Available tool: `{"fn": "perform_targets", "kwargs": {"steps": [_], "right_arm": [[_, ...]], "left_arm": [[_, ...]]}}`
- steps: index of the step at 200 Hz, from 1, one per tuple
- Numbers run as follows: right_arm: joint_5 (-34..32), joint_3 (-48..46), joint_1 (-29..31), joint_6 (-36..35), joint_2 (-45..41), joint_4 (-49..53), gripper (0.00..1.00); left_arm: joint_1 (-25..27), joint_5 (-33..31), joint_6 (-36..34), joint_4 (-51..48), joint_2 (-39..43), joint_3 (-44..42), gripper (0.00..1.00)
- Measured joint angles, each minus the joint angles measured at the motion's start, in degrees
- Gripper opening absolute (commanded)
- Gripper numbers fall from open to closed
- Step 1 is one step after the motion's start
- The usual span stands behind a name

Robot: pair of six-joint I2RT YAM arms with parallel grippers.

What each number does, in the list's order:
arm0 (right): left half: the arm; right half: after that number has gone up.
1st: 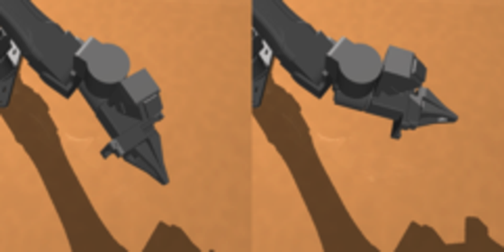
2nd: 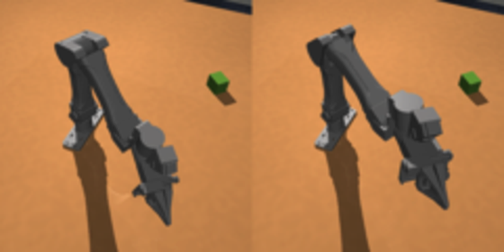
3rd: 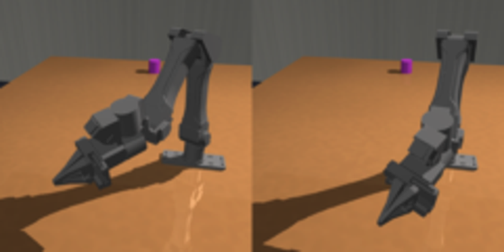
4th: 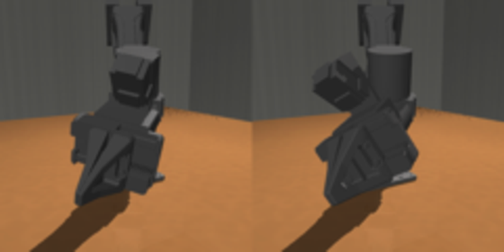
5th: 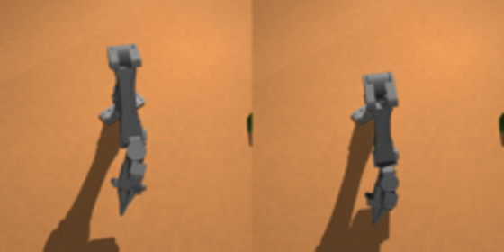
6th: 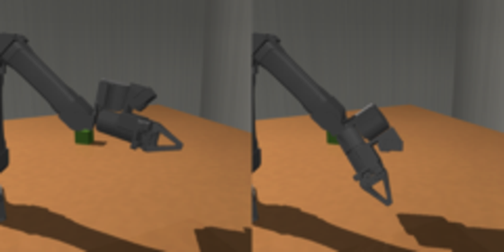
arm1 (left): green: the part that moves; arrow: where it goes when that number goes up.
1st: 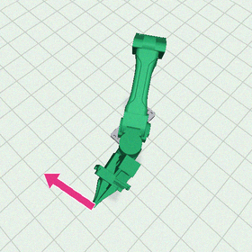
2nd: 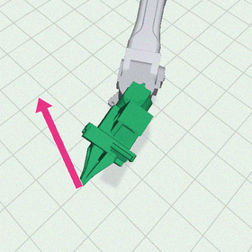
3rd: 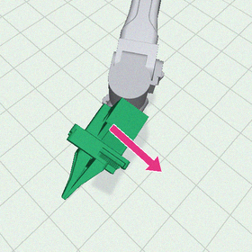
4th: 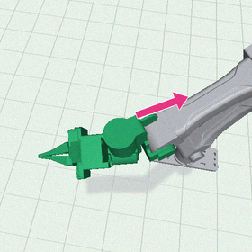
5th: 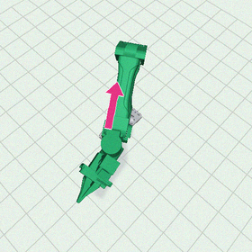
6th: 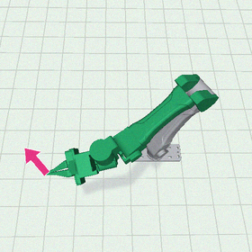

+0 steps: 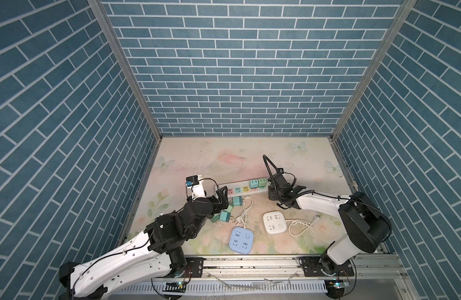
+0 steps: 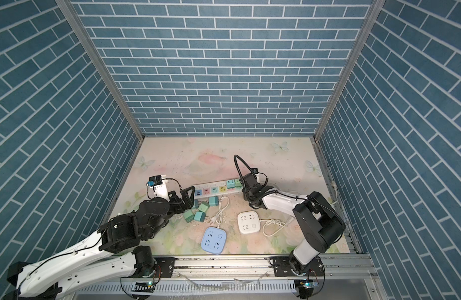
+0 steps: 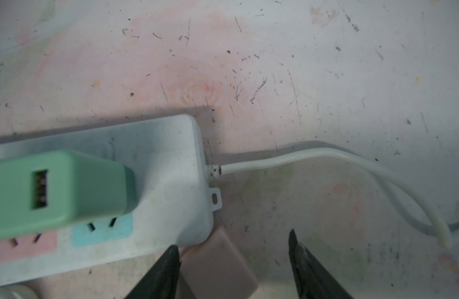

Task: Insert the plug
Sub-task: 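Close the right gripper on the pink adapter while the left arm reaches in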

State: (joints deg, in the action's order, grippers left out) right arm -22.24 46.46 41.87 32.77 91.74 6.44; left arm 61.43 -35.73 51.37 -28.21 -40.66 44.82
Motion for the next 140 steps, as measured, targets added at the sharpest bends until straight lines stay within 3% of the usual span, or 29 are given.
{"fn": "perform_targets", "kwargs": {"steps": [140], "right_arm": [[-0.4, 0.0, 3.3, 0.1, 3.3, -0.2, 0.70]], "left_arm": [[0.0, -1.5, 2.8, 1.1, -7.0, -0.7, 1.00]]}}
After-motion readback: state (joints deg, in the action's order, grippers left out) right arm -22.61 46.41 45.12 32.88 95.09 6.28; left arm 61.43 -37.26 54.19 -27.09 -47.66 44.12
